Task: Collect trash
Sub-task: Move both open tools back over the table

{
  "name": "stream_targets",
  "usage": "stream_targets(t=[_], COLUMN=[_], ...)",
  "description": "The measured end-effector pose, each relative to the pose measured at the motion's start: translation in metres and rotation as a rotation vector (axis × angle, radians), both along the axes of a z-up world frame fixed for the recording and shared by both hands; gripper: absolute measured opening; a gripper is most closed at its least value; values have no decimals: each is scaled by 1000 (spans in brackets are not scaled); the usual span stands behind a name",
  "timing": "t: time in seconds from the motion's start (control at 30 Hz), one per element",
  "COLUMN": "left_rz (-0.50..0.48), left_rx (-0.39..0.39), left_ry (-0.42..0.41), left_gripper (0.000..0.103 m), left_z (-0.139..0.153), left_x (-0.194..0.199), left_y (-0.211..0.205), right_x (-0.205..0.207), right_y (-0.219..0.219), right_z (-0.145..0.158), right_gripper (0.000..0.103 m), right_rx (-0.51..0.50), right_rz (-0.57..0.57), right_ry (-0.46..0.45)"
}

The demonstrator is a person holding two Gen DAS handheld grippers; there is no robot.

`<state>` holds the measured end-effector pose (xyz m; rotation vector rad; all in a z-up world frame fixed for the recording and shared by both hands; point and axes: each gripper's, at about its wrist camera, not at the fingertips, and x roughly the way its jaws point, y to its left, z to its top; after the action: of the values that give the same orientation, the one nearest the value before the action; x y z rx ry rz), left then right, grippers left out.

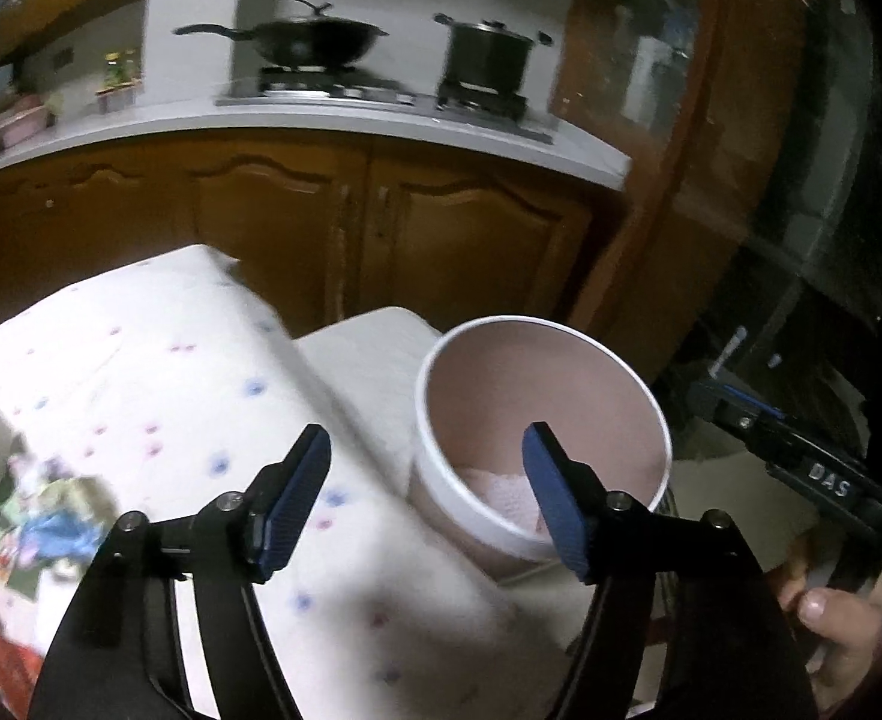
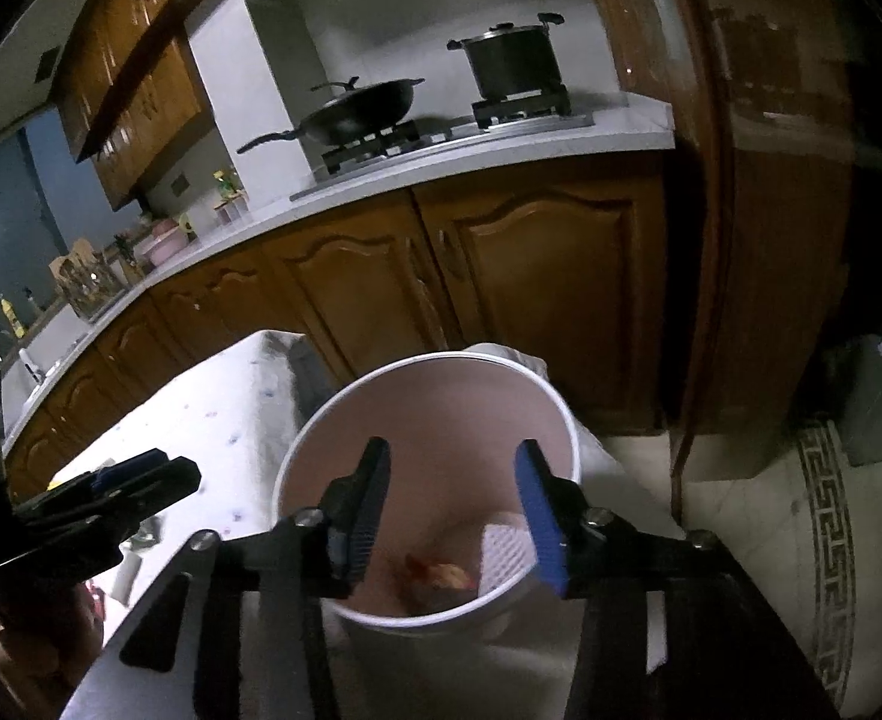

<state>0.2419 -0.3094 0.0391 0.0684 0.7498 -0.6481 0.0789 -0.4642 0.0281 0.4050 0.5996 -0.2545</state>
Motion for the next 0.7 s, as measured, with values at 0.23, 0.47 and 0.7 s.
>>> stream_targets(t=[0.23,0.47,0.7], left_rz=[84,173,264], left_rx=[-25,-38,-43], left_ry=[0,-9,-29], left_gripper=[73,79,86], left_z=[4,9,9], left_x=[-16,-34,-54], left_y=[55,107,162], right_x=[-4,-4,-3], right_y=[30,61,93], right_z=[9,14,14], right_gripper=[77,84,90], right_rx=[23,49,71], right_rz=[60,123,183], right_ry=[-48,-79,-98])
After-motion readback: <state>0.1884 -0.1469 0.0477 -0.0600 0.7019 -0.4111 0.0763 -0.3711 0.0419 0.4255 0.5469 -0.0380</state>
